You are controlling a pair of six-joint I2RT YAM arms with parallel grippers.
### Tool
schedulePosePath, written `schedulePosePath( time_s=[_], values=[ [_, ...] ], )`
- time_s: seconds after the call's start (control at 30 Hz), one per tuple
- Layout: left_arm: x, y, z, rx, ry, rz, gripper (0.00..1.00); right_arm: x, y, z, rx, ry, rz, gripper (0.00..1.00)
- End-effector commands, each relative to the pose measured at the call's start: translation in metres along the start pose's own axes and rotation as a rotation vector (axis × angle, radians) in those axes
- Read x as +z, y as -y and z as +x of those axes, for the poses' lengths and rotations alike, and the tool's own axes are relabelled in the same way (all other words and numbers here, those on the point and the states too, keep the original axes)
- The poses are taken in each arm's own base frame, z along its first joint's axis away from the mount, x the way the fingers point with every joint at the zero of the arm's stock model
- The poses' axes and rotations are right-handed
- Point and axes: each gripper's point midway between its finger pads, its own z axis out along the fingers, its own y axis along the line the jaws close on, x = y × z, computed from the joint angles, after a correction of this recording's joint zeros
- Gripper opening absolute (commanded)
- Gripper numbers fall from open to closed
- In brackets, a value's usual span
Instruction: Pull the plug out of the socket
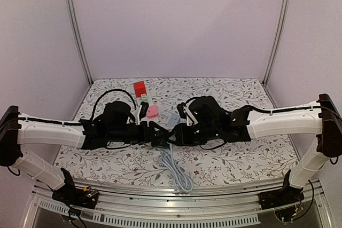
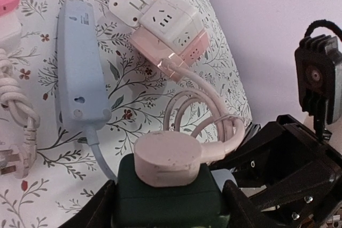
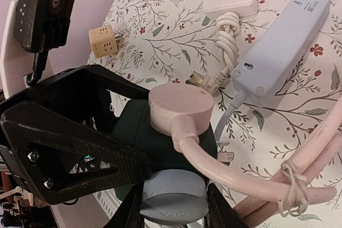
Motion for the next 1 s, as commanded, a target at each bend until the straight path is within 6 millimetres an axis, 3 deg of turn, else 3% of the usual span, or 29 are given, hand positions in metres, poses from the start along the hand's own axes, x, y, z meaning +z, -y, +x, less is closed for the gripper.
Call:
schedulePosePath(
  time_s=[0.0,0.3,0.53,0.63,0.77,0.97],
  values=[
    [-0.014,0.036,-0.008,0.1,0.049,0.109,0.31,-0.002,0.005,-0.01,0.132,0.019,0.01,0.0],
    [-0.019,0.031,-0.005,0.098,0.057,0.106,0.3,-0.003,0.005,-0.017,0.172,0.015,-0.001,0.0],
    [-0.021,0.028,-0.012,0.093,0.069,0.046,0.29,0.0,0.031,-0.011,0.137,0.013,0.127,0.0],
    [-0.019,0.023,-0.014,0.117,0.063,-0.016,0.29,-0.004,0.034,-0.019,0.125,0.041,0.167,0.0],
    [-0.012,0.015,-0.004,0.196,0.003,-0.138,0.28,-0.006,0.032,-0.025,0.119,0.056,0.182,0.0],
    [-0.004,0.02,0.003,0.22,-0.028,-0.151,0.28,0.002,0.034,-0.023,0.135,0.038,0.206,0.0]
  ],
)
